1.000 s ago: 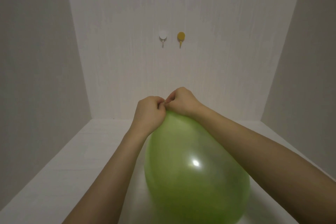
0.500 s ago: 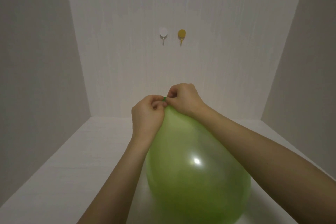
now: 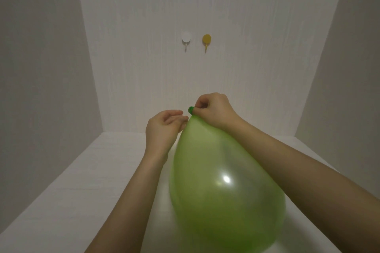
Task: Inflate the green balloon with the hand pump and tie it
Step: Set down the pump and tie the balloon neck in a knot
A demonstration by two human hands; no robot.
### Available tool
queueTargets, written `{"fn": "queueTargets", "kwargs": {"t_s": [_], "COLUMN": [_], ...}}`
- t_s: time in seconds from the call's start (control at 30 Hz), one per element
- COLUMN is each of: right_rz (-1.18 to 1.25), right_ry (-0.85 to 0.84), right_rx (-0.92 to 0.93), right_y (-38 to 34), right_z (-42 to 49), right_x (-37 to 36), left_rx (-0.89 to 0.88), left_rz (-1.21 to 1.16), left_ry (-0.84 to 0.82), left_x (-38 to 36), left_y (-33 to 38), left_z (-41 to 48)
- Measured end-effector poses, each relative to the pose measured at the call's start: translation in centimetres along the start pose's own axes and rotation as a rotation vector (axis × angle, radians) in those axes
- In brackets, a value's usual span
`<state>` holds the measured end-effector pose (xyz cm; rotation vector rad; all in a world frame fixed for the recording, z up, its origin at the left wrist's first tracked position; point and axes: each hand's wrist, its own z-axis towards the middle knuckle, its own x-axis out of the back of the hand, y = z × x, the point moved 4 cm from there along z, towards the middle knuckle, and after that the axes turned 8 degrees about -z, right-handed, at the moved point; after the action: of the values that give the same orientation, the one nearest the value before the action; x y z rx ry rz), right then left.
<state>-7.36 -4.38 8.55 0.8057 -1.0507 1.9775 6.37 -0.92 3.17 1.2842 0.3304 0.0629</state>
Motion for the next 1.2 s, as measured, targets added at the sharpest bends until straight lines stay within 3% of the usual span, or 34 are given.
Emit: {"fn": "queueTargets", "kwargs": {"t_s": [0.33,0.5,0.57,0.63,0.73,0.83,0.97,1.2], "right_rz": [0.007,0.005,0.022,0.068,0.147,0.200,0.198,0.149], "right_ry": [-0.050,-0.107,-0.130,-0.153,-0.210,-0.252,-0.293,-0.263], "right_rx": [0.047,0.064,0.064,0.049,0.018,0.002,-0.004,0.019], "right_y": [-0.4,-0.5,-0.5,-0.5,-0.2,0.2,0.3,0.0], "right_z": [0.0,0.1,0.1,0.1,0.0,-0.3,-0.4,-0.2], "right_x": [0.1,0.0,0.0,0.2,0.4,0.5,0.8,1.1], "left_rx": [-0.122,-0.505,-0.595,-0.538,-0.296,-0.130,-0.092,-0.103], "left_rz": [0.158,0.782,0.909,0.792,0.423,0.208,0.115,0.070], "left_ry": [-0.244,-0.290,-0.295,-0.229,-0.120,-0.086,-0.026,-0.059], "left_x": [-0.2,-1.1,-1.5,-1.3,-0.7,-0.6,-1.1,-0.6], "left_y": [1.0,3.3,3.5,3.2,2.0,0.6,0.1,-0.1], "left_z": [2.5,1.9,1.6,1.7,1.7,1.5,1.5,1.3]}}
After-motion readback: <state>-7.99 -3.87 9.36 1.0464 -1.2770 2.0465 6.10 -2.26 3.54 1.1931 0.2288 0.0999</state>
